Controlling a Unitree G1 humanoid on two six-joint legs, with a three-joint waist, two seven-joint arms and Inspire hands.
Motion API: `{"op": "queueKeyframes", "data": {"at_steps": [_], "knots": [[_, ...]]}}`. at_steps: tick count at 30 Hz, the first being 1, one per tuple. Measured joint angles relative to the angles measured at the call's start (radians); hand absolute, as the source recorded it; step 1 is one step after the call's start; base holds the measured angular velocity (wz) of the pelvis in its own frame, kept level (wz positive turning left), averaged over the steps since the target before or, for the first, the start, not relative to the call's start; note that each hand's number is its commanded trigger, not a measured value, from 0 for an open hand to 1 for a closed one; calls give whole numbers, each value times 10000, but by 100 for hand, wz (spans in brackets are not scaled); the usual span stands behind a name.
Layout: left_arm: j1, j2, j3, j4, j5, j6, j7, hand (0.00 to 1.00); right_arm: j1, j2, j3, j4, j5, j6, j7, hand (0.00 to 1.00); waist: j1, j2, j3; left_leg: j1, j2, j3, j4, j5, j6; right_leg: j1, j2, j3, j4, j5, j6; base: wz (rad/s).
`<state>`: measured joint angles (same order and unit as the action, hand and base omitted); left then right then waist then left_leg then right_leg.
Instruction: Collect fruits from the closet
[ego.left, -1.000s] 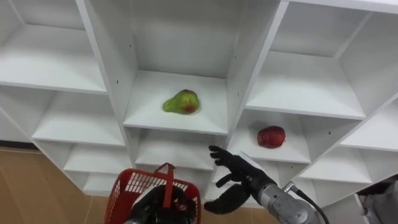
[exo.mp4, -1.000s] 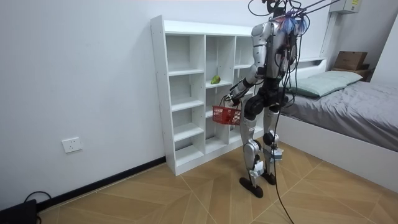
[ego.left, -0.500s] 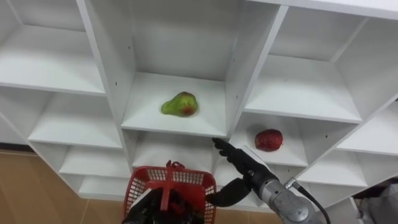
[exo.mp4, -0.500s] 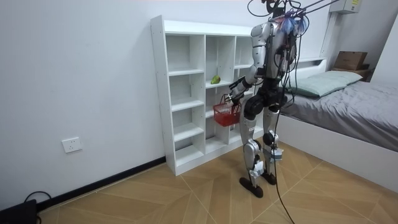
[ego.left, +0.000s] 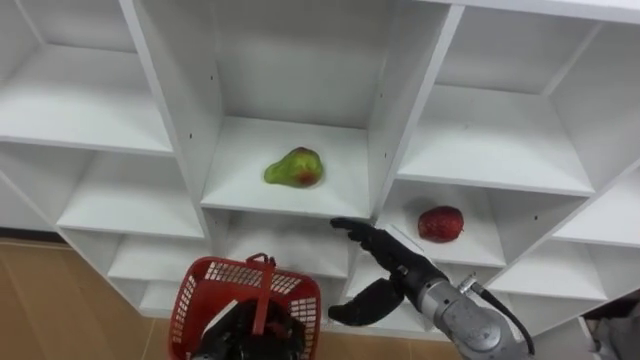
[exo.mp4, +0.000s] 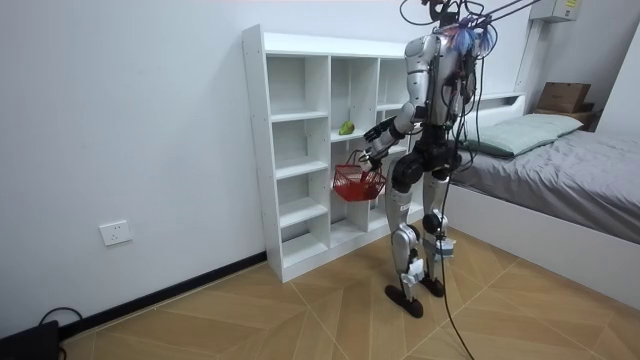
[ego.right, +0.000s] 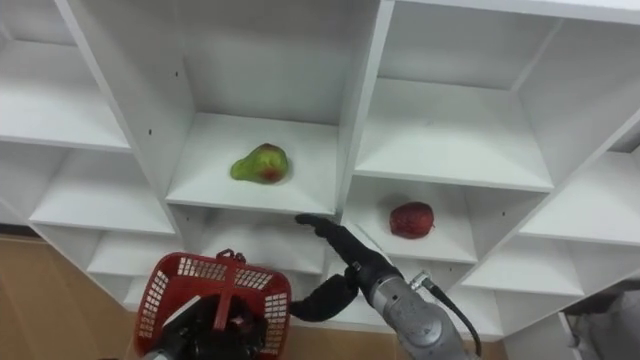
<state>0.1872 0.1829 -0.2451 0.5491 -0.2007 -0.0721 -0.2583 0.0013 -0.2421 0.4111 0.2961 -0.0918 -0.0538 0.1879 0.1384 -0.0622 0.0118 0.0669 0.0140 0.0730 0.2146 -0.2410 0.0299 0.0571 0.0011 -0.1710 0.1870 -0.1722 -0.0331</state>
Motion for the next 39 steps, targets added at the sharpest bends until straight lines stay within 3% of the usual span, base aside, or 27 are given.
{"op": "queueKeyframes", "data": {"at_steps": [3,13,18,25,33,36,39], "knots": [[-2,-66,142,3,165,4,12,100,-1,-1,-3,-219,-14,5,136,0,19,62,-8,-3,-1,-19,10,0,0,4,0,4,10,0,0,0],[58,-161,147,155,187,16,57,100,-14,63,-30,-1201,63,10,558,0,41,217,95,5,-21,-217,17,-1,0,120,-8,-93,6,0,-1,5],[66,-160,161,156,596,16,55,100,-14,192,-15,-1721,-324,17,885,0,97,200,83,-18,-46,-198,-1,1,2,88,-17,-63,-20,-2,3,0],[57,-173,170,150,972,16,56,100,-17,337,34,-2755,-470,15,1259,0,307,101,-18,37,-25,-192,38,3,3,33,9,21,-14,-1,2,-2],[84,-241,265,156,953,-6,117,100,-271,562,-9,-2774,-501,-24,1211,0,370,181,46,303,-31,-188,-45,3,4,244,11,88,-11,-1,3,-1],[82,-410,463,389,956,-6,117,100,-538,658,-62,-2798,-635,-24,1211,0,356,223,70,277,-23,-192,-126,1,3,242,28,97,11,0,0,-1],[75,-448,520,535,956,3,117,100,-598,693,-181,-3347,-756,-24,1153,0,364,212,26,151,-7,-200,-99,11,-15,119,37,80,42,9,-15,0]]}}
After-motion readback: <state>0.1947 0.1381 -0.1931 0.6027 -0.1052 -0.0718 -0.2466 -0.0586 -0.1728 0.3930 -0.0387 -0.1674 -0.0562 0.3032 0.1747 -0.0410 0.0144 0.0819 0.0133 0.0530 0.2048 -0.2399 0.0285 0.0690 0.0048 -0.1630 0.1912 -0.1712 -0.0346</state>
